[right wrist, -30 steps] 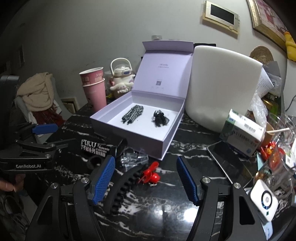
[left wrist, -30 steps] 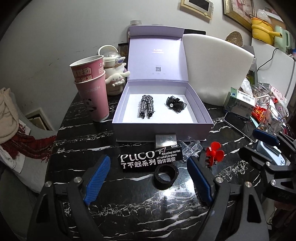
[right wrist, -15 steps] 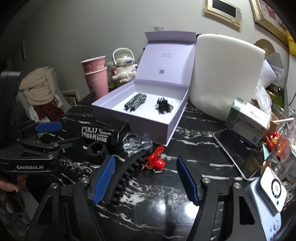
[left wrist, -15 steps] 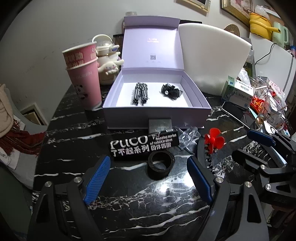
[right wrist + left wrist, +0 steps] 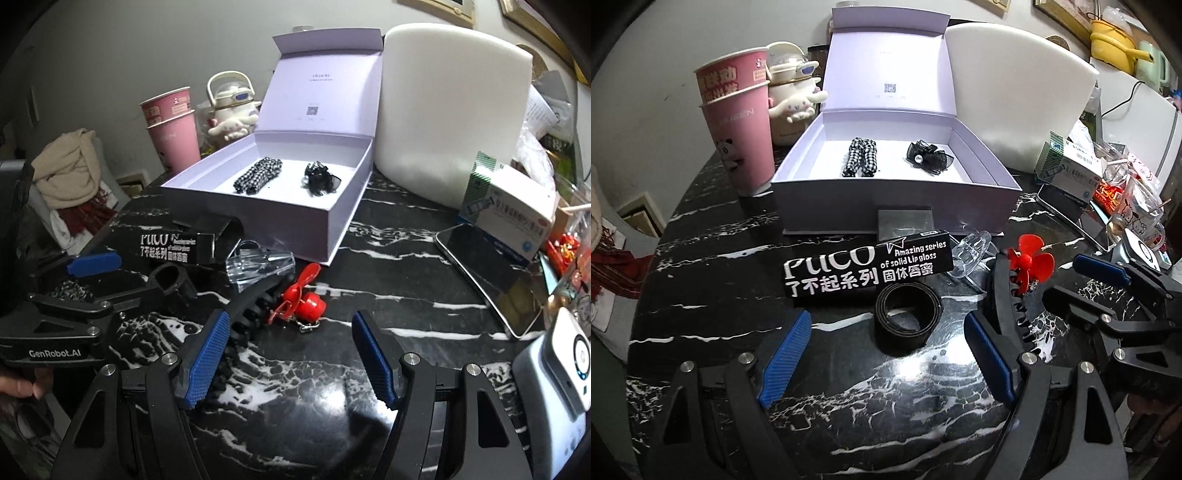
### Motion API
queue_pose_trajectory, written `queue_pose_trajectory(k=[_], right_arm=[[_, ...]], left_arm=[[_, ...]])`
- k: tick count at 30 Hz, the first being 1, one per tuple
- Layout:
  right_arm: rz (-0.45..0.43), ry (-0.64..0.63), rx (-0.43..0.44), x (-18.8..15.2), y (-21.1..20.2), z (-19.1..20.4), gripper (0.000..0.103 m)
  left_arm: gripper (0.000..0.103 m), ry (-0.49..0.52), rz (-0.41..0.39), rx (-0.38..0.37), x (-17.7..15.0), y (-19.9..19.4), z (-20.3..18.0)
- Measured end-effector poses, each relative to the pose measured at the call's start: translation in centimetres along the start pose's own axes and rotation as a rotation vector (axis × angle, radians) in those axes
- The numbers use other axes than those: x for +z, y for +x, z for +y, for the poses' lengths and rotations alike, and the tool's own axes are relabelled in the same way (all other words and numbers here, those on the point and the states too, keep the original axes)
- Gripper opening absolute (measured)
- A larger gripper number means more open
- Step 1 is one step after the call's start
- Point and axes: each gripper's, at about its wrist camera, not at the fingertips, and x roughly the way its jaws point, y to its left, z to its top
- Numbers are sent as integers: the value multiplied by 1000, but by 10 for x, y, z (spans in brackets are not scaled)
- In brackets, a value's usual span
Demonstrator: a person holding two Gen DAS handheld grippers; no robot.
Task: Organize rigid objects
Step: 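Withdraw both tools from the box toward the belt and red fan, then grasp the black rolled belt with the left tool while the right tool grasps the red fan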
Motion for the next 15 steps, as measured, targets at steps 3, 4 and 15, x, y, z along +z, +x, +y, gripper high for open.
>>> queue_pose_trajectory(k=[3, 4, 15], right_arm=[[8, 7, 4, 4, 6, -3, 63], [3, 14, 1, 6, 9, -5, 62], [54, 65, 28, 13, 30, -16, 47]], left_arm=[[85, 2, -14, -25, 1, 2, -1], [85, 2, -16, -25, 2, 3, -1], [81, 20, -38, -4, 8, 12, -6]])
